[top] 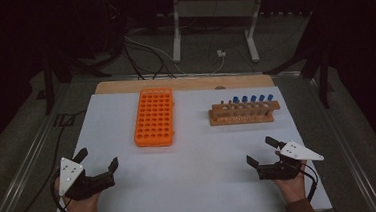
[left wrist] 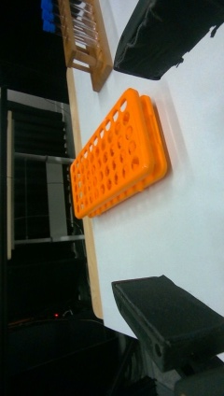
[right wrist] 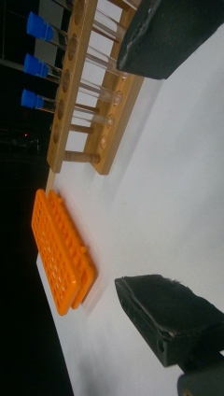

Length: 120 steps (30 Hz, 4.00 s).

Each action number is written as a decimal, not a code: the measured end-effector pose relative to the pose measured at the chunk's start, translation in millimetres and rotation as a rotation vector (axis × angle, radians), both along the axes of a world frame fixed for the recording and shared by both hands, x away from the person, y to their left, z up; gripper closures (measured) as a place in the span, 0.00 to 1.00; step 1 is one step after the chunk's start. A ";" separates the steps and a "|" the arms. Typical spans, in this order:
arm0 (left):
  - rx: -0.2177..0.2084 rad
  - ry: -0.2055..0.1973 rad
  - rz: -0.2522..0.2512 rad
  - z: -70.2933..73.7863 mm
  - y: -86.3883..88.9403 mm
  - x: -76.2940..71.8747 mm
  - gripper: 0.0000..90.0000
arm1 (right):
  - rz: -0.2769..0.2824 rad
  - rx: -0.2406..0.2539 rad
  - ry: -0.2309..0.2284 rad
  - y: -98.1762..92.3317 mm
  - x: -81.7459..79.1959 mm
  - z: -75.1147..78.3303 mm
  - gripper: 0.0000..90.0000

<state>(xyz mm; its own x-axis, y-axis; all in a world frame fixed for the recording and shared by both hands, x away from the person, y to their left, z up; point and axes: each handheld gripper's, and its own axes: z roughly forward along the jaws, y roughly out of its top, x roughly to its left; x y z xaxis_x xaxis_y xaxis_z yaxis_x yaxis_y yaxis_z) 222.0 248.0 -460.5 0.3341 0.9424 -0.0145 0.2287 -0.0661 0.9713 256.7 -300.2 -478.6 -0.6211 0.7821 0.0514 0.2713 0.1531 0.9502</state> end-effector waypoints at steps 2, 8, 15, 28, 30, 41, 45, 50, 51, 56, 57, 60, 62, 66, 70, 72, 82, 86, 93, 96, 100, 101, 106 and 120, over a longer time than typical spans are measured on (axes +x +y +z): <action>0.001 0.007 0.003 -0.5 0.5 0.3 0.01 | 0.001 -0.004 0.001 0.5 -0.2 -0.3 0.00; 0.013 0.013 0.031 -2.1 1.5 1.7 0.01 | 0.005 0.000 0.002 0.7 -0.2 -0.5 0.00; -0.002 0.012 0.046 -4.4 4.8 5.4 0.01 | 0.001 -0.007 -0.004 1.8 -0.2 -0.7 0.00; -0.003 0.004 0.043 -3.0 3.2 1.2 0.01 | -0.012 0.003 -0.007 -0.5 -0.2 0.2 0.00; 0.000 0.005 0.041 -1.7 2.2 -0.4 0.01 | -0.018 0.004 -0.006 -1.4 0.2 0.3 0.00; 0.002 0.008 0.042 -2.4 1.6 -2.1 0.01 | -0.070 0.057 0.009 -15.0 11.1 15.9 0.00; -0.001 0.011 0.039 -3.1 0.6 -1.2 0.01 | -0.082 0.042 0.011 -17.1 19.7 22.6 0.00; 0.001 0.012 0.043 -4.1 -0.6 0.0 0.01 | -0.087 0.018 -0.013 -18.6 32.8 32.4 0.00; 0.001 0.012 0.043 -4.1 -0.6 0.0 0.01 | -0.090 0.018 -0.020 -19.5 35.6 34.4 0.00; -0.009 0.017 0.049 -5.6 -0.4 1.8 0.01 | -0.122 0.012 -0.034 -26.4 51.6 42.0 0.00; -0.008 0.017 0.050 -5.5 -0.3 1.7 0.01 | -0.129 0.005 -0.036 -28.1 55.3 42.7 0.00; -0.010 0.015 0.052 -5.4 -0.1 1.5 0.01 | -0.165 -0.008 -0.030 -34.2 67.0 41.6 0.00; -0.016 0.017 0.052 -5.7 0.2 1.7 0.01 | -0.200 -0.032 -0.011 -38.7 75.6 37.1 0.01; -0.027 0.021 0.054 -6.2 0.6 2.1 0.01 | -0.261 -0.031 0.037 -48.9 91.8 30.6 0.10; -0.031 0.021 0.057 -6.3 0.9 2.4 0.01 | -0.267 -0.020 0.072 -57.0 108.0 32.4 0.17; -0.034 0.022 0.056 -6.4 0.9 2.6 0.01 | -0.261 -0.032 0.086 -58.8 117.3 34.6 0.21; -0.042 0.025 0.054 -6.9 1.8 3.2 0.01 | -0.361 -0.097 0.138 -61.2 153.2 19.9 0.63; -0.047 0.027 0.052 -7.1 1.8 3.7 0.01 | -0.355 -0.085 0.130 -60.3 158.5 14.1 0.72; -0.049 0.027 0.049 -7.1 1.1 3.8 0.01 | -0.356 -0.114 0.123 -52.4 164.5 8.2 0.82; -0.049 0.029 0.048 -7.2 1.4 4.0 0.01 | -0.366 -0.115 0.119 -50.7 164.1 7.6 0.83; -0.050 0.028 0.045 -7.2 1.2 4.0 0.01 | -0.374 -0.120 0.122 -49.3 164.2 8.2 0.85; -0.050 0.028 0.045 -7.2 1.2 4.0 0.01 | -0.377 -0.124 0.122 -48.8 164.0 8.5 0.85; -0.053 0.028 0.039 -7.3 1.4 4.1 0.01 | -0.378 -0.112 0.120 -50.4 162.6 9.6 0.85; -0.056 0.043 0.013 -8.9 -0.8 6.0 0.01 | -0.385 -0.098 0.033 -52.5 153.8 41.7 0.85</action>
<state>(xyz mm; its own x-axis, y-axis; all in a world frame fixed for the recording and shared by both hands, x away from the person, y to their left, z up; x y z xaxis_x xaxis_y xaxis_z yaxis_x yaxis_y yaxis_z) 228.0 247.2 -469.5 0.3193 0.9441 -0.0815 0.2711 -0.0086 0.9625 410.4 -352.6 -436.9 -0.2803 0.9597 -0.0202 0.3568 0.1237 0.9259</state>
